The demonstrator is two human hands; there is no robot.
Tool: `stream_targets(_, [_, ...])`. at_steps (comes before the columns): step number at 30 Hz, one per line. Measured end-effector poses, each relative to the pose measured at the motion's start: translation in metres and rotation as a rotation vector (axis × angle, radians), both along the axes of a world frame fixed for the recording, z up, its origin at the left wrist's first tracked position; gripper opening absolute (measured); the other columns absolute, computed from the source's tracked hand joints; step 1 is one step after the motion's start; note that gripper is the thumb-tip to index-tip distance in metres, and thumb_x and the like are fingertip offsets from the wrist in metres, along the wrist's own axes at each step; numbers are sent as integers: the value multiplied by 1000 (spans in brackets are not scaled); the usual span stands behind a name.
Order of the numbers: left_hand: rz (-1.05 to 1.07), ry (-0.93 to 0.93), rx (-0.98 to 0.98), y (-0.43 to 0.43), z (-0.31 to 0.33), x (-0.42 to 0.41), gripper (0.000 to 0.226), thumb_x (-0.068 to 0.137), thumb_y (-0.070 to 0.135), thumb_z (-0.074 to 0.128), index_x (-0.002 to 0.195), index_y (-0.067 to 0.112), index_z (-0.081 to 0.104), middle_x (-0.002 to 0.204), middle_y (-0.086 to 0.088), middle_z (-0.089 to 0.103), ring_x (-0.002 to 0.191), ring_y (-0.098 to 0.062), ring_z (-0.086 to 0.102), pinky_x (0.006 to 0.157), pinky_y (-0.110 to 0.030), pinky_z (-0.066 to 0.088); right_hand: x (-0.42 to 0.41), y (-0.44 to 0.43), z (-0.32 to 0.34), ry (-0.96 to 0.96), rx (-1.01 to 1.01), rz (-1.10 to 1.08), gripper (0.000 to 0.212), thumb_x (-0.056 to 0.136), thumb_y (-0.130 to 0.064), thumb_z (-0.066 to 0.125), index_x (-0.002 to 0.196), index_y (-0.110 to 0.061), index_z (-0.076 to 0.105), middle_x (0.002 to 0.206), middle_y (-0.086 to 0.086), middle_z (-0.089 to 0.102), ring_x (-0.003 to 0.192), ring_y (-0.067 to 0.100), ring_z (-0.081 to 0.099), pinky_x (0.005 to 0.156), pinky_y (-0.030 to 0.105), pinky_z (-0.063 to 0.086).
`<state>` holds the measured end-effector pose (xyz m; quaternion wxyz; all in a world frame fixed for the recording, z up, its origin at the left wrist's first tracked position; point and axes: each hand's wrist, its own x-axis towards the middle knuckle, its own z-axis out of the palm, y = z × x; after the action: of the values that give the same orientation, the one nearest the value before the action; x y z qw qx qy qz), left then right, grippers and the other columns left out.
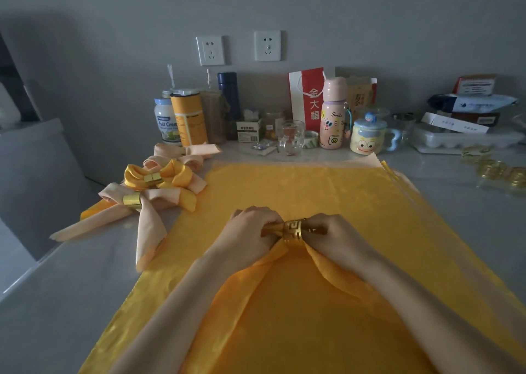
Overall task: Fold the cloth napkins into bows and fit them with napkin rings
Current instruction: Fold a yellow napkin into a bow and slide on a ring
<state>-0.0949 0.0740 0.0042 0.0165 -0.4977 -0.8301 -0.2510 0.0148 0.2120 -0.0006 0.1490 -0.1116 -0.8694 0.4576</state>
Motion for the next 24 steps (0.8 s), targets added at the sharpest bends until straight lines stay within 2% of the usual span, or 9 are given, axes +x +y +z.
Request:
stream_targets(2, [12,-23,39,-2,-3,2,16,85,15,60,96,23,68,94,12,64,95,-14,56,92,-31,38,2,1,1,-45,71,51,28,90,-16,58,70,-35,61,76,-14,59,71,-3,54,62,12,39])
stream_targets(5, [26,-2,21,-3,-5,6,19,85,15,58,100,23,67,102,9,66,100,-15,55,93,-28,34,0,2,-8,-45,188,33,19,89,-11,57,74,-19,65,86,2,60,79,16,56,69,28,43])
stream_targets(6, [36,0,-2,-2,-4,7,22,84,15,56,103,23,65,105,8,65,103,-15,54,93,-28,32,0,1,-11,-18,215,31,16,88,-9,58,75,-14,66,91,3,59,81,15,56,71,27,43])
stream_targets(8, [40,-86,-51,-3,1,9,39,77,21,53,116,23,59,116,8,60,112,-15,51,98,-29,32,-2,0,-13,61,242,24,13,84,-7,62,77,-14,71,96,-2,58,84,4,55,72,13,40])
stream_targets(11, [-15,-219,-101,-6,8,12,65,79,32,56,141,29,35,138,12,43,130,-10,37,111,-35,26,-5,-4,-10,108,174,-20,13,83,-8,64,82,-14,74,95,-11,54,87,-1,53,73,6,38])
stream_targets(15, [-64,54,-20,-3,4,19,46,83,37,66,126,31,52,123,14,57,118,-9,47,103,-28,28,-2,-4,-8,129,133,-31,16,85,-8,61,76,-18,71,98,-10,53,91,-3,53,75,3,36])
stream_targets(19, [-32,145,-42,0,-1,21,43,85,39,61,125,33,49,118,13,56,119,-10,45,106,-31,22,-1,2,-10,99,46,-16,10,84,-4,63,79,-4,73,102,-3,58,91,3,56,76,8,40])
stream_targets(22, [-5,249,-49,0,1,20,50,87,41,59,133,35,40,132,16,48,129,-8,35,112,-35,11,1,6,-6,98,-191,-71,11,82,-6,66,75,-6,74,101,-3,64,92,9,61,79,17,45])
stream_targets(24, [34,301,-61,-5,4,13,51,87,40,59,134,35,39,135,16,46,131,-8,34,113,-37,9,4,14,-2,108,-390,-147,13,82,-8,65,75,-2,73,101,1,68,93,16,63,84,30,50])
